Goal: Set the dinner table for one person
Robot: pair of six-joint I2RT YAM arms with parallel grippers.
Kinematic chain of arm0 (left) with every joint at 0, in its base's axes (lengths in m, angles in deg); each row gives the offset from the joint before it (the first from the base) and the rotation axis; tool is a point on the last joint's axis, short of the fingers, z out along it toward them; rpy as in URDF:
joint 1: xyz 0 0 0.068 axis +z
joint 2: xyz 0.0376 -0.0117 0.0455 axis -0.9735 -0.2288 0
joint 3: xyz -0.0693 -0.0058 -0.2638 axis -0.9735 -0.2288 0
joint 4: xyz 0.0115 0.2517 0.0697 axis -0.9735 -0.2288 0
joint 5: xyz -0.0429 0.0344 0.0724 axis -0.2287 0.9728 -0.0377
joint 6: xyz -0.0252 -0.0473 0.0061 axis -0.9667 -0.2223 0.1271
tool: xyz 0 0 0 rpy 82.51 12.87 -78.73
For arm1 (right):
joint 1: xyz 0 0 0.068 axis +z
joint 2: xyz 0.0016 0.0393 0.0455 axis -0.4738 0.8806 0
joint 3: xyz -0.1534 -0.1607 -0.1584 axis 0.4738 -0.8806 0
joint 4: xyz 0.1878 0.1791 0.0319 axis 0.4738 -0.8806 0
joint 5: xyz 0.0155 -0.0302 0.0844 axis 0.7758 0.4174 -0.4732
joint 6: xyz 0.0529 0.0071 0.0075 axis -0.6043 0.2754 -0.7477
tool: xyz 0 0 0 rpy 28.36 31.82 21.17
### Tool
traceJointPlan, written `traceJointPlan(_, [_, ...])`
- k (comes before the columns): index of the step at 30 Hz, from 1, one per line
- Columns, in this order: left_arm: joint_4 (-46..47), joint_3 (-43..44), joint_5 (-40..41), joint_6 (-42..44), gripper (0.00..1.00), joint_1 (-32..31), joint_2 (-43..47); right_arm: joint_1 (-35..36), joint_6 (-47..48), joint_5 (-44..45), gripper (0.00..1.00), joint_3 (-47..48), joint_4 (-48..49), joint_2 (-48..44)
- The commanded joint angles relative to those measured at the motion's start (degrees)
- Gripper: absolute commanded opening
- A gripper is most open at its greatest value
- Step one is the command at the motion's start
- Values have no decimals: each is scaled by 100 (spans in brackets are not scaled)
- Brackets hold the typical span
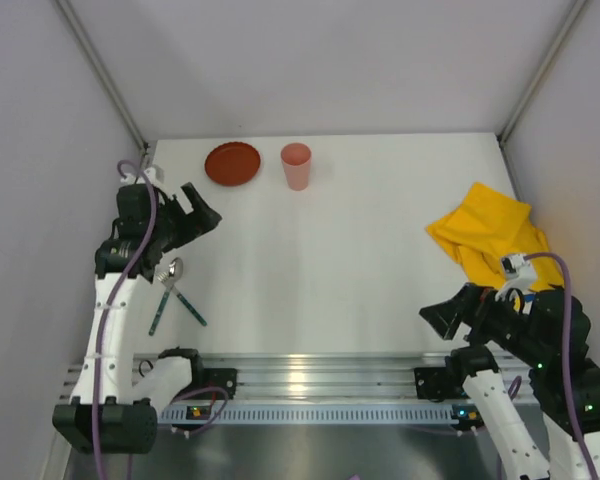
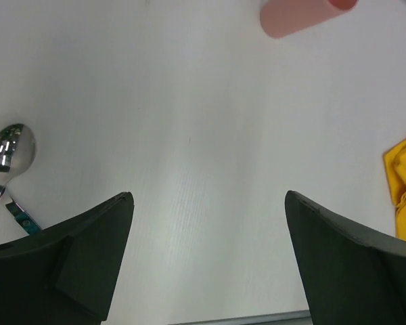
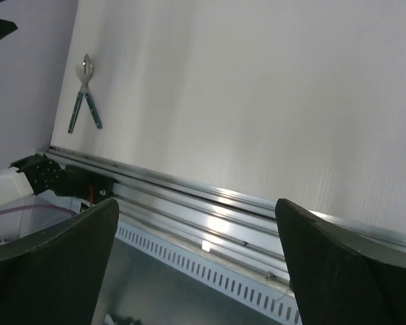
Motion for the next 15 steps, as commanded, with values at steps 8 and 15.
traceJointPlan(8, [121,-222,-173,-1397,99,8,99,67,-877,1136,100,-231,962,302])
traceJointPlan(15, [325,-295,116,-1426,98,-360,-298,59,-385,2092,100,838,1254,2771])
